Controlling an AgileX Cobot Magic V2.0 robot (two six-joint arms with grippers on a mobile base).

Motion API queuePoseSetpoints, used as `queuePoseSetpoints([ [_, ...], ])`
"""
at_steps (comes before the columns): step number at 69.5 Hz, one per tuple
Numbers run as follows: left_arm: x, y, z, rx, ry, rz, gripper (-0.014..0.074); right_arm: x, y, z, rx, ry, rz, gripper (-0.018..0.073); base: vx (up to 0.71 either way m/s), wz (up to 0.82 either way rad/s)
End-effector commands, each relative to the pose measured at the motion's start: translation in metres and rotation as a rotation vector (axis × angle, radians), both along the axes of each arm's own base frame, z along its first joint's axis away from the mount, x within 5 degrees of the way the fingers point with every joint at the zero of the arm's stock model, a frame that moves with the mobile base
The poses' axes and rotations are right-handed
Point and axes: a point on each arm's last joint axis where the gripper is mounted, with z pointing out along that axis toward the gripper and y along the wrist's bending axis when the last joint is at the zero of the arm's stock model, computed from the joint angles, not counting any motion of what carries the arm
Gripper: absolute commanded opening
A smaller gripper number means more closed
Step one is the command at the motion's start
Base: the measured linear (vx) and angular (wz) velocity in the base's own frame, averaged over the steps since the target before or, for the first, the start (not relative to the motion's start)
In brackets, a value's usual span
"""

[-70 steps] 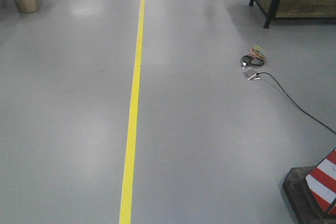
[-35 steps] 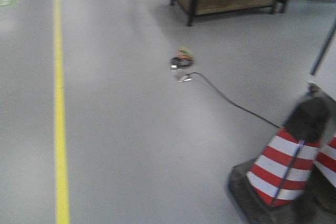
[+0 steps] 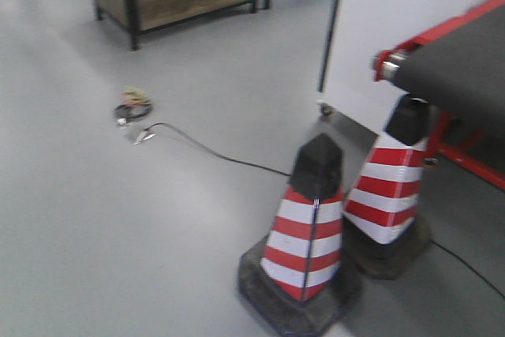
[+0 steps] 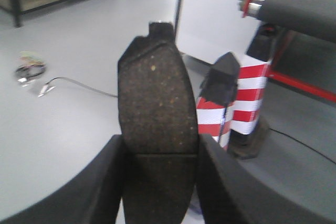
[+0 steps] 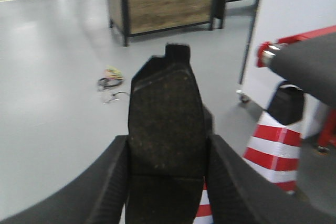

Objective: Move and align brake pads A on conveyor
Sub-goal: 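Turn and drive up to the dark conveyor belt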

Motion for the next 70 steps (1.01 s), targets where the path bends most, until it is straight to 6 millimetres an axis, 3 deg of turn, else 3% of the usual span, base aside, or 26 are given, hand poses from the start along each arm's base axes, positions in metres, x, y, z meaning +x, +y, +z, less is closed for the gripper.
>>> queuePoseSetpoints([
  [1, 0.0008, -0.0027, 0.016, -0.039, -0.096, -0.029, -0.0006, 0.0001, 0.0014, 0.0175, 0.011, -0.111, 0.02, -0.0004, 0.18, -0.71],
  [70, 0.0008, -0.0027, 0.016, -0.039, -0.096, -0.029, -0.0006, 0.0001, 0.0014, 0.0175, 0.011, -0.111, 0.02, -0.0004, 0.12, -0.78],
])
